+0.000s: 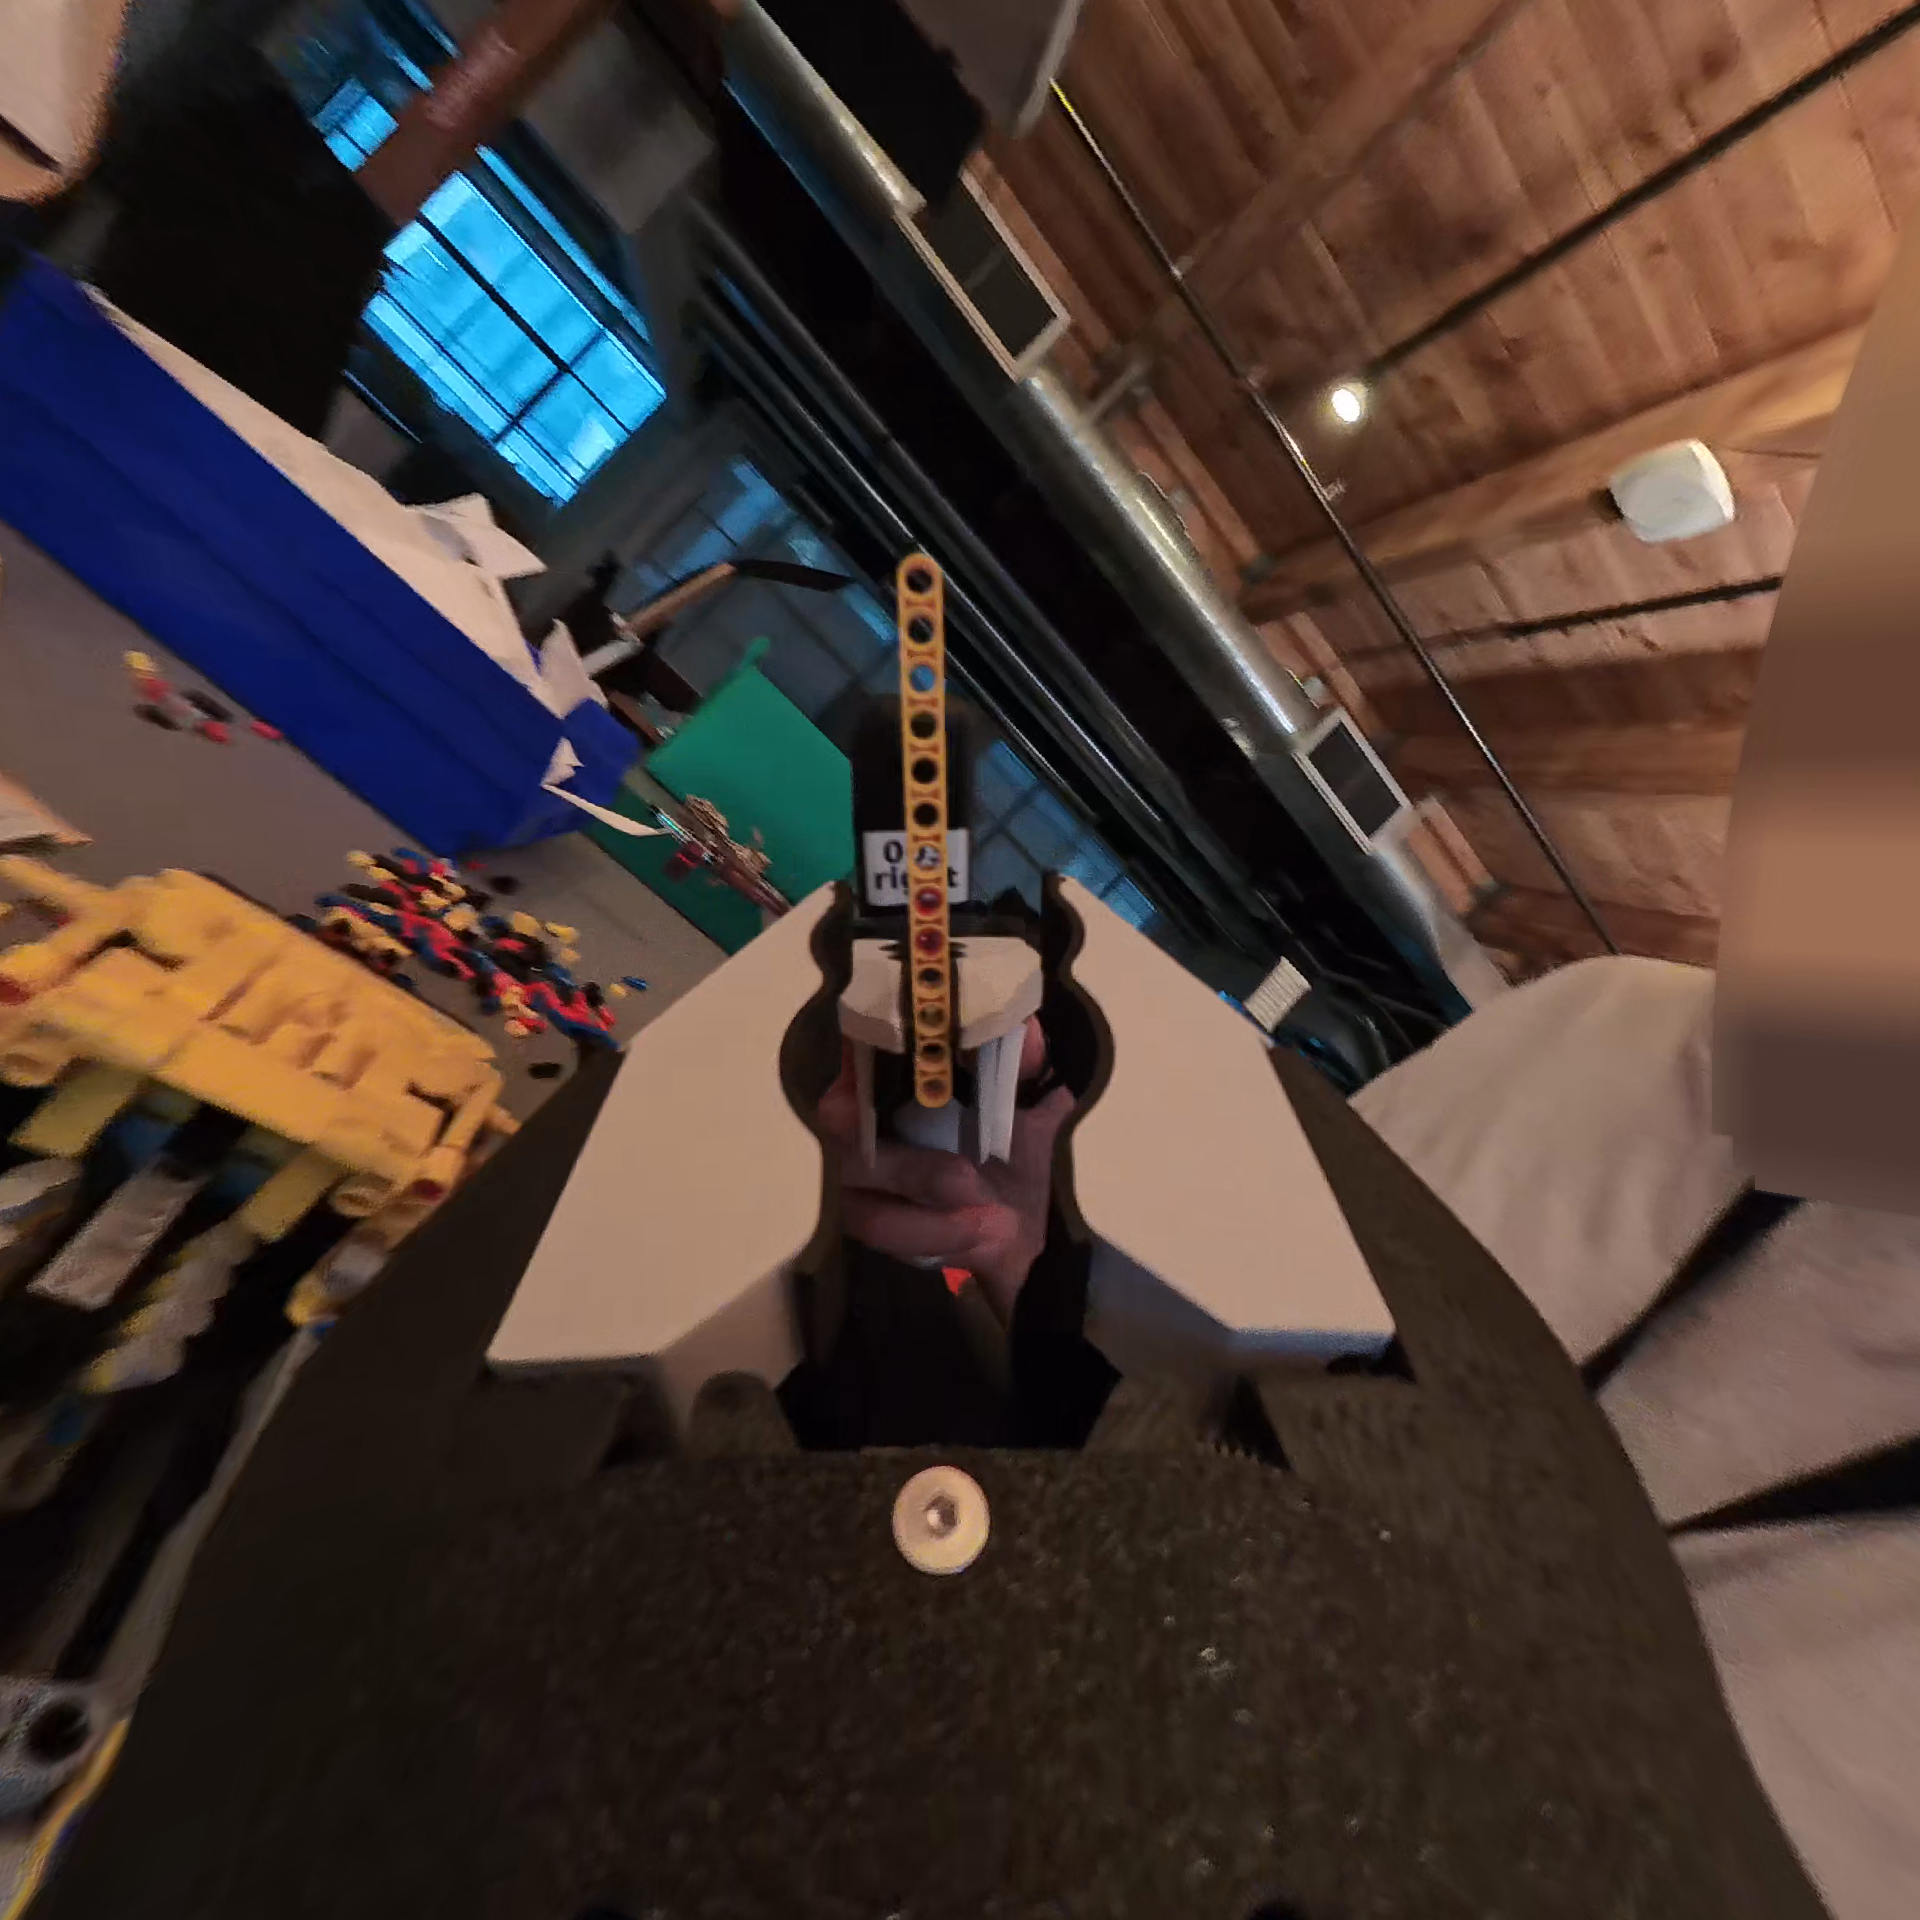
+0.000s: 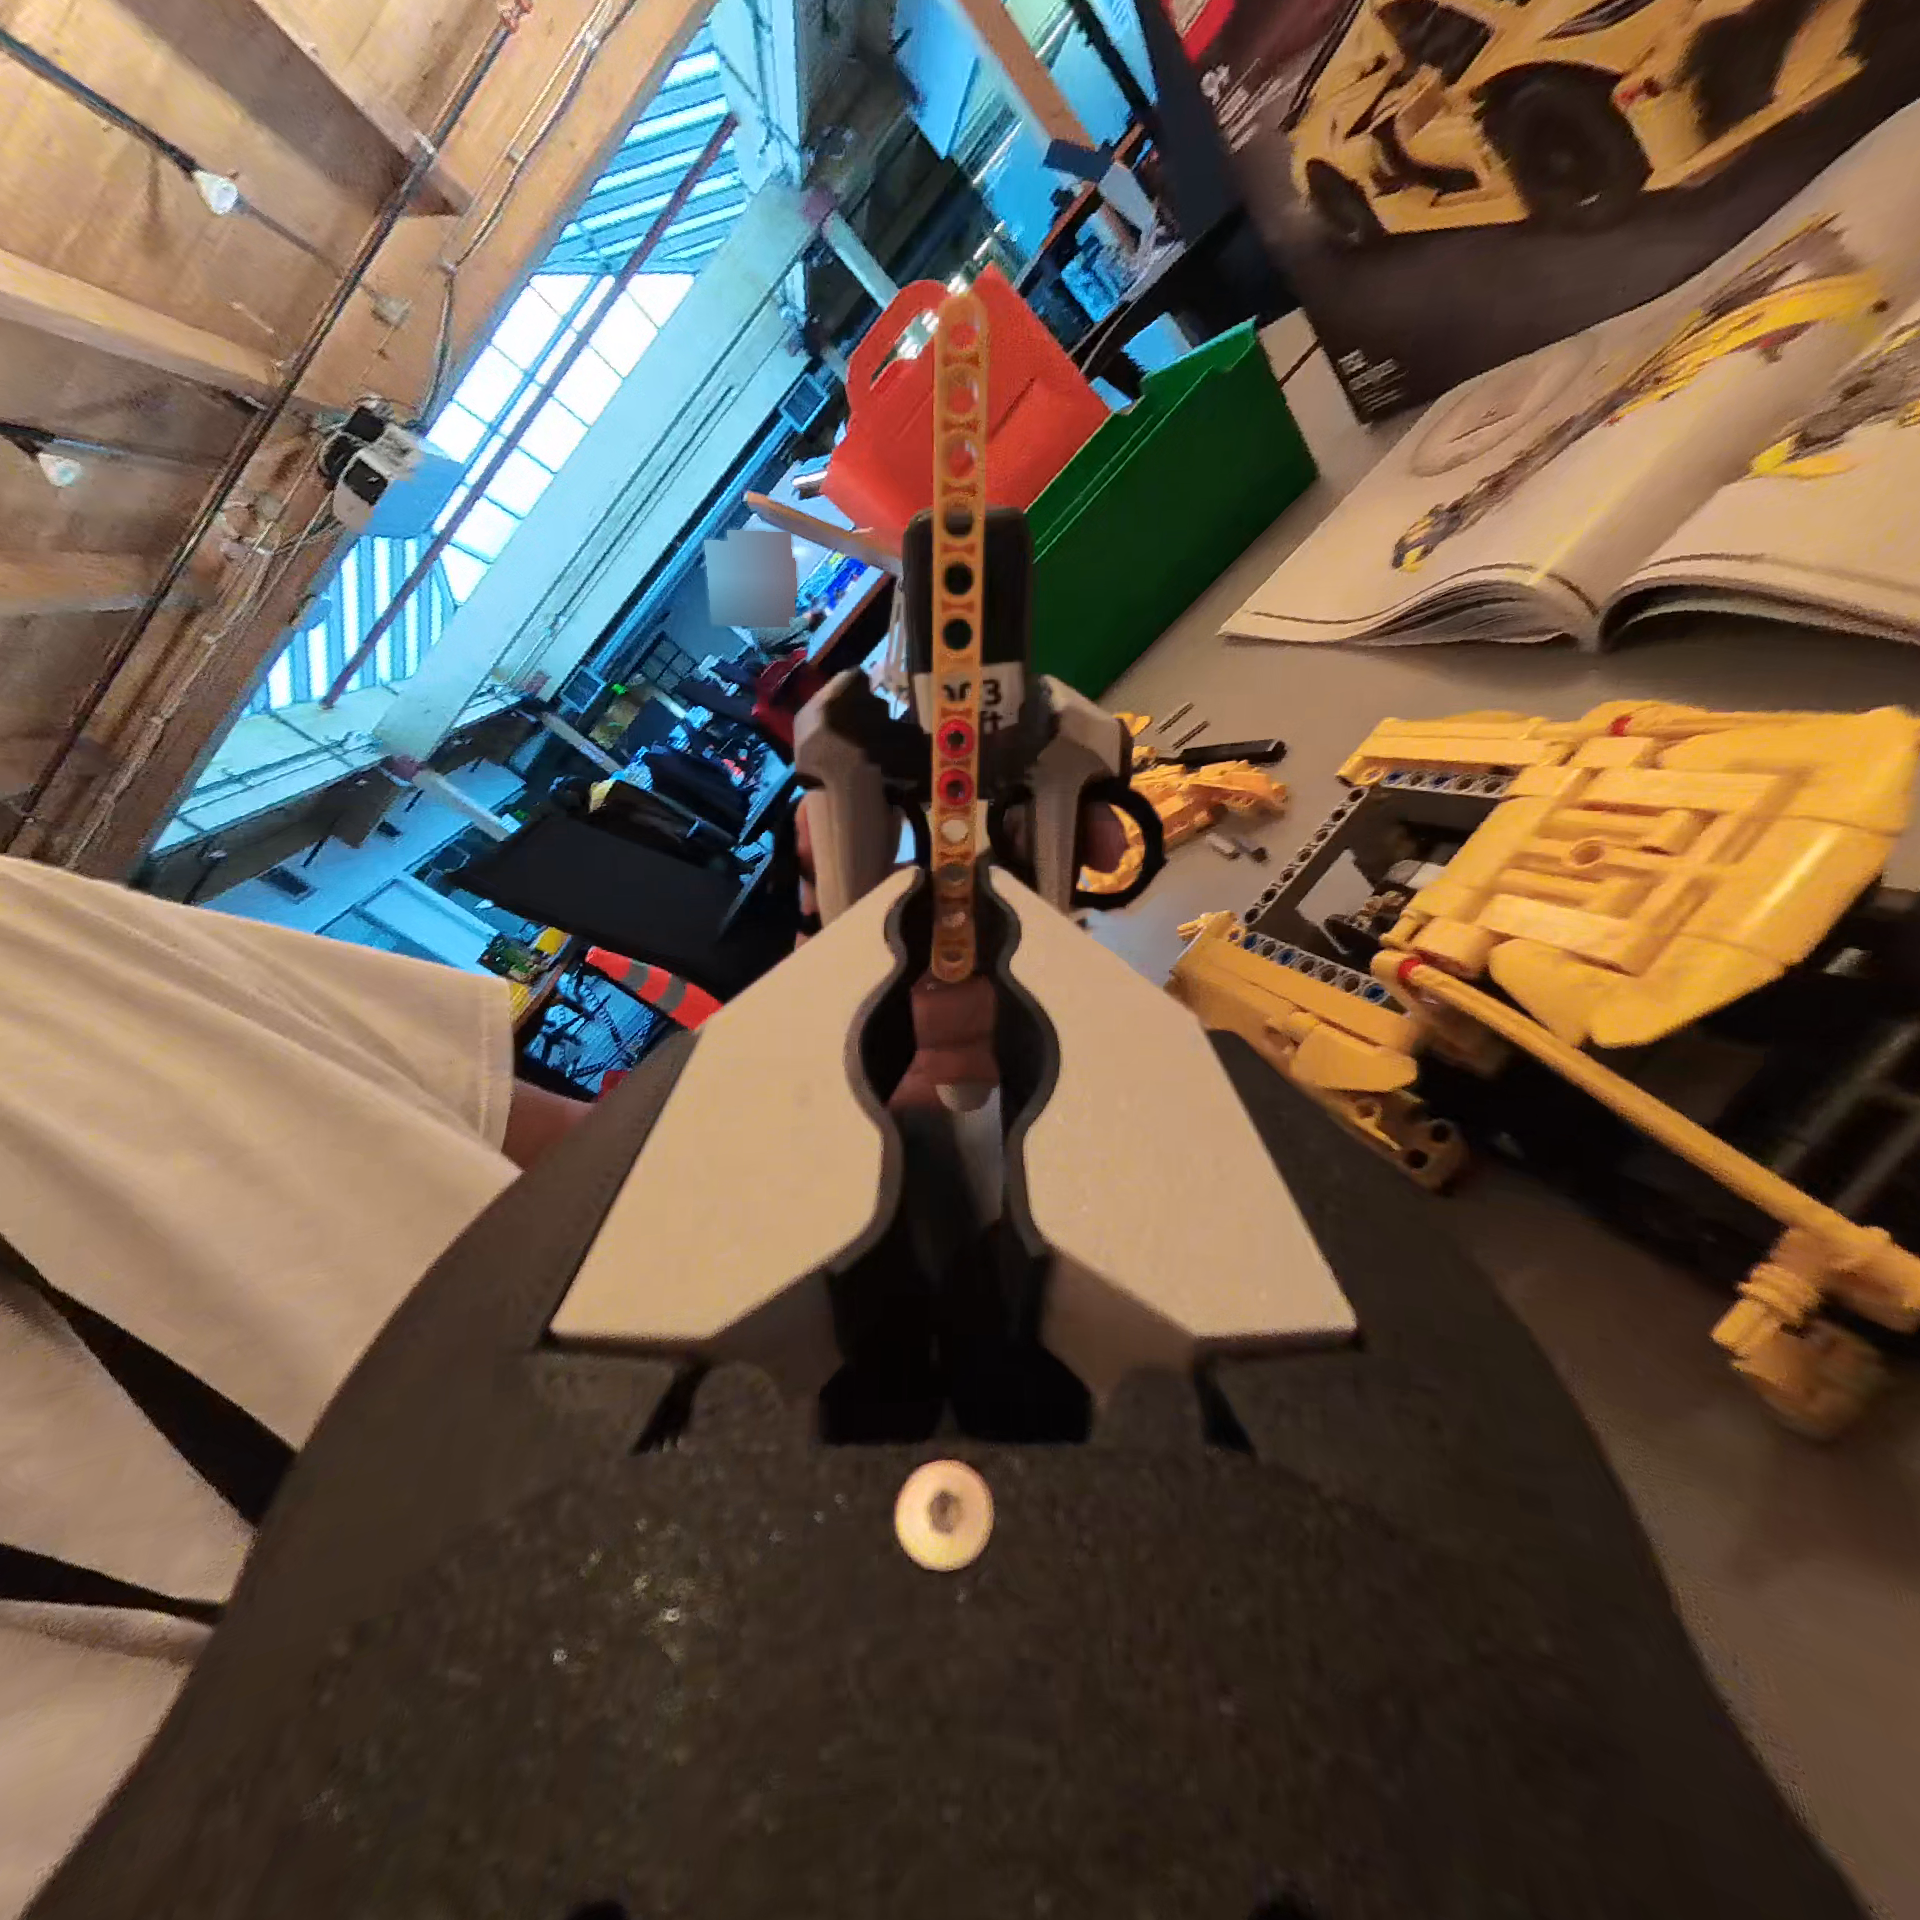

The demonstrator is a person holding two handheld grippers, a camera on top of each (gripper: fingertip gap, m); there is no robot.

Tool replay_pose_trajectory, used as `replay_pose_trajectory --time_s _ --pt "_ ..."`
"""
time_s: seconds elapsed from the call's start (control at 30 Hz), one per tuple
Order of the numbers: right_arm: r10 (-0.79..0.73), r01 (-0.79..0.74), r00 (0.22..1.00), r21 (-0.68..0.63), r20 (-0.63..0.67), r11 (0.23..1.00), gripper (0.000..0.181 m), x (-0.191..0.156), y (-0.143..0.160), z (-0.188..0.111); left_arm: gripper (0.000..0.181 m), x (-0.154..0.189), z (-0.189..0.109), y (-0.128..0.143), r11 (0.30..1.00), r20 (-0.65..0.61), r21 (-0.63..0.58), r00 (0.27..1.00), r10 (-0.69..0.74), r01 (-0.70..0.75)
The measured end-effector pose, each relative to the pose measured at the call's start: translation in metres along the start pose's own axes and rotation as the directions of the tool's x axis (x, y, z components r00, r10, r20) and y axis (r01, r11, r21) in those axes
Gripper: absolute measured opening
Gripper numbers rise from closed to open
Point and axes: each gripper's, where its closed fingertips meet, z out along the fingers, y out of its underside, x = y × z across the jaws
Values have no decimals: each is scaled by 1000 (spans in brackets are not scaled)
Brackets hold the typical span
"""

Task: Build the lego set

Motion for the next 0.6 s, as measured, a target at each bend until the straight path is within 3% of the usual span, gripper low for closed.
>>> replay_pose_trajectory --time_s 0.1,0.17,0.3,0.37,0.6 --pt "-11 11 1000 1 2 1000 6 -2 1 1 33 5 7 12 998 -15 -61 1000 24 -25" --pt "6 -6 1000 9 28 1000 6 -5 -1 -1 20 4 6 11 998 -6 -54 999 37 -37" --pt "-6 8 999 -42 36 999 6 -8 6 1 18 6 5 11 999 -36 -48 999 1 -3" --pt "0 2 999 -40 45 999 6 -9 6 2 7 6 6 13 997 -27 -67 999 25 -26" --pt "10 -8 998 -41 59 999 6 -9 3 -5 7 6 4 10 998 -16 -51 999 41 -42"
